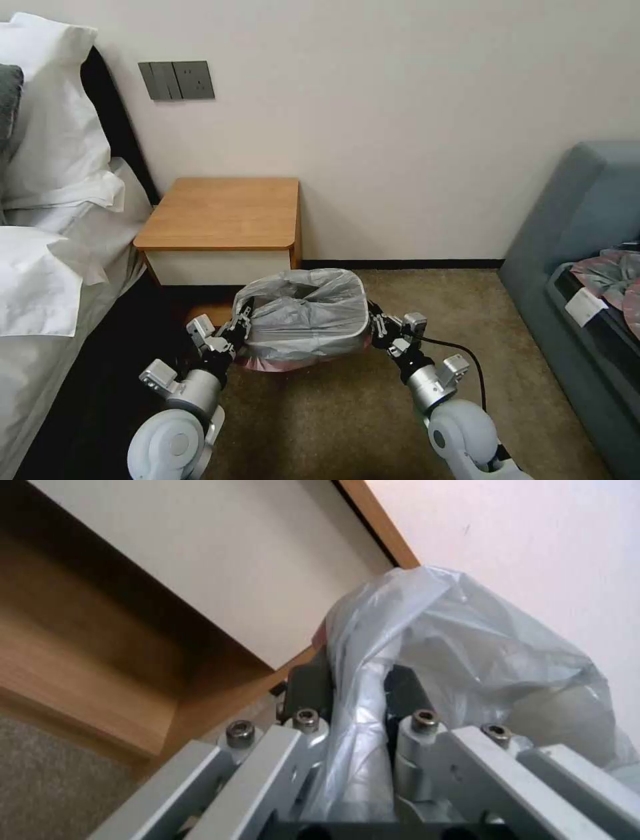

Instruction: Pick up the garbage bag from the table and place it over the trash can.

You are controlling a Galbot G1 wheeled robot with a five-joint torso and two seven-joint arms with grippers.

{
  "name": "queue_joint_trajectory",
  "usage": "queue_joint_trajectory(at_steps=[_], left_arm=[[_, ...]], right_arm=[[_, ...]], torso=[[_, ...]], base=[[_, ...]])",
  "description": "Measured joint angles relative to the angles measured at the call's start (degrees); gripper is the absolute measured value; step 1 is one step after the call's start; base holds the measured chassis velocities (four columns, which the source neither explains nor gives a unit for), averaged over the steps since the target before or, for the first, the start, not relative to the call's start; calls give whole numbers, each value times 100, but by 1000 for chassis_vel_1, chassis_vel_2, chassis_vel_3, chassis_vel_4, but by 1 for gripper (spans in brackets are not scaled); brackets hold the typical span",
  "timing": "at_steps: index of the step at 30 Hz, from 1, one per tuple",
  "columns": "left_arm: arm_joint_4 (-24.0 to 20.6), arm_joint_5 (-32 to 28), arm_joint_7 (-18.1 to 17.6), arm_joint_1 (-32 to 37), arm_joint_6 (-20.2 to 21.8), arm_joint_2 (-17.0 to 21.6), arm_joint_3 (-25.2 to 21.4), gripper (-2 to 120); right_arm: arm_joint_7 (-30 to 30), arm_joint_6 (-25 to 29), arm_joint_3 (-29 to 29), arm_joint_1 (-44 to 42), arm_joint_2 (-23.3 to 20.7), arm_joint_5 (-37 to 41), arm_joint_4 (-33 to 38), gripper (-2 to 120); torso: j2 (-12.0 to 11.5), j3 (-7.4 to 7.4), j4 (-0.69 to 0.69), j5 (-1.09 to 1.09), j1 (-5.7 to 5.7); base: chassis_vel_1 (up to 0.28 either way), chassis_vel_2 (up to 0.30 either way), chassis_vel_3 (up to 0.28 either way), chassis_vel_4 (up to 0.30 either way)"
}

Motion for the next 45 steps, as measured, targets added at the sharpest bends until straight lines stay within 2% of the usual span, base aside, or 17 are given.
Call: queue_joint_trajectory(at_steps=[8, 18, 20, 22, 24, 26, 28, 29, 33, 34, 37, 38, 40, 41, 43, 45], left_arm=[[-1, -68, 1, -9, 27, -9, 1, 6], [-18, -100, 15, -1, 41, -9, -18, 6], [-16, -39, 18, 4, 40, -13, -24, 6], [-12, -23, 19, 5, 39, -13, -25, 6], [26, 110, 25, 13, 19, -15, -37, 6], [39, 148, 28, 14, 10, -14, -50, 6], [57, 191, 31, 14, -2, -9, -93, 6], [57, 191, 31, 14, -2, -9, -93, 6], [45, 245, 34, 78, -6, -22, -210, 6], [45, 245, 34, 78, -6, -22, -210, 6], [5, 414, 34, 105, -24, -19, -249, 6], [5, 414, 34, 105, -24, -19, -249, 6], [2, 733, 54, 110, -83, -4, -223, 6], [2, 733, 54, 110, -83, -4, -223, 6], [3, 1151, 113, 112, -163, 34, -127, 6], [7, 1382, 155, 116, -219, 54, -65, 6]], right_arm=[[-48, 227, 30, 40, -29, -203, -161, 0], [-16, 242, 36, 9, -54, -259, -129, -1], [36, 216, 38, -66, -82, -203, -18, 9], [44, 211, 40, -83, -89, -191, 3, 10], [64, 200, 102, -227, -165, -33, 175, 23], [61, 197, 133, -284, -191, 87, 236, 27], [25, 150, 188, -390, -244, 707, 392, 38], [25, 150, 188, -390, -244, 707, 392, 38], [-262, -236, 300, -444, -250, 2244, 637, 57], [-262, -236, 300, -444, -250, 2244, 637, 57], [-318, -404, 435, -478, -264, 2958, 860, 70], [-318, -404, 435, -478, -264, 2958, 860, 70], [-285, -517, 591, -498, -313, 3087, 1148, 82], [-285, -517, 591, -498, -313, 3087, 1148, 82], [-73, -636, 616, -392, -512, 3041, 1533, 92], [66, -727, 566, -252, -679, 2978, 1714, 97]], torso=[[0, 0, 0, 0, 0], [0, 0, 0, 0, 0], [0, 0, 0, 0, 0], [0, 0, 0, 0, 0], [0, 0, 0, -1, 0], [0, 0, 0, 0, 0], [0, 0, -1, 0, 0], [0, 0, -1, 0, 0], [0, 0, 0, -1, 0], [0, 0, 0, -1, 0], [0, 0, 0, 0, 0], [0, 0, 0, 0, 0], [0, 0, -1, 1, 0], [0, 0, -1, 1, 0], [0, 0, -1, 1, 0], [0, 0, -1, -1, 0]], base=[[0, 0, 0, 0], [0, 0, 0, 0], [0, 0, 0, 0], [0, 0, 0, 0], [0, 0, 0, 0], [0, 0, 0, 0], [0, 0, 0, 0], [0, 0, 0, 0], [0, 0, 0, 0], [0, 0, 0, 0], [0, 0, 0, 0], [0, 0, 0, 0], [0, 0, 0, 0], [0, 0, 0, 0], [0, 0, 0, 0], [0, 0, 0, 0]])
